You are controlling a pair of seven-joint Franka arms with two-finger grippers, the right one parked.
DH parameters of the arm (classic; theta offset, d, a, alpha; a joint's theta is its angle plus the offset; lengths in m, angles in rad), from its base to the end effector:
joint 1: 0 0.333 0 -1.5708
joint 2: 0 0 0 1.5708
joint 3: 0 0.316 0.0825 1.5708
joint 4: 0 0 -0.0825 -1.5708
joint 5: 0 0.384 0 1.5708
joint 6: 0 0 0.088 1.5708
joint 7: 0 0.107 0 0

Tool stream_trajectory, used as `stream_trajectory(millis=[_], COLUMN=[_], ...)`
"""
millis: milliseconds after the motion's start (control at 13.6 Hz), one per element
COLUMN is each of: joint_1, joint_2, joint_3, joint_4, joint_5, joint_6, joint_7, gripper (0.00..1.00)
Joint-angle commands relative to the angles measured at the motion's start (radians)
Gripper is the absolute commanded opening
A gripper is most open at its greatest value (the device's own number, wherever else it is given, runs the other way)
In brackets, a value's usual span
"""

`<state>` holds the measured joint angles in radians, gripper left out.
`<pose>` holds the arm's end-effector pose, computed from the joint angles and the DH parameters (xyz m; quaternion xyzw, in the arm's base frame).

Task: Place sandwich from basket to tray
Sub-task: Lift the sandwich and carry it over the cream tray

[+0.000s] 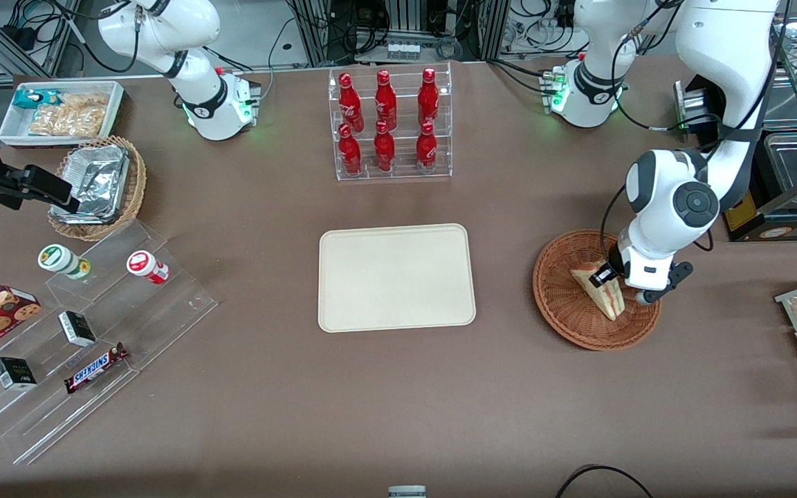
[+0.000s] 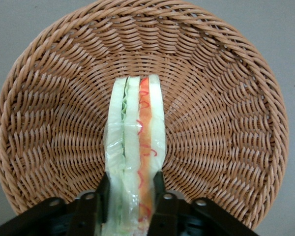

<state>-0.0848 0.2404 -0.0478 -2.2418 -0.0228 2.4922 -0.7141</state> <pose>0.5401 -0.0720 0.2613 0.9551 0.2960 -0.0005 0.0136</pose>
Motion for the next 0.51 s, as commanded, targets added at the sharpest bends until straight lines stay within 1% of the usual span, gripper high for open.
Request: stream_trajectory(millis=[0, 147, 368, 441], joint_1=[0.000, -0.001, -0.012, -0.041], joint_2=[-0.019, -0.038, -0.055, -0.053], joint_3=[0.000, 0.000, -0.003, -0.009], joint_4=[0.027, 0.075, 0.183, 0.204], joint_5=[-0.013, -0.013, -0.006, -0.006], joint_6=[-0.053, -0.149, -0.353, -0.390], joint_7=[0.002, 0.002, 0.018, 0.027], gripper=[0.11, 0.11, 0.11, 0.10])
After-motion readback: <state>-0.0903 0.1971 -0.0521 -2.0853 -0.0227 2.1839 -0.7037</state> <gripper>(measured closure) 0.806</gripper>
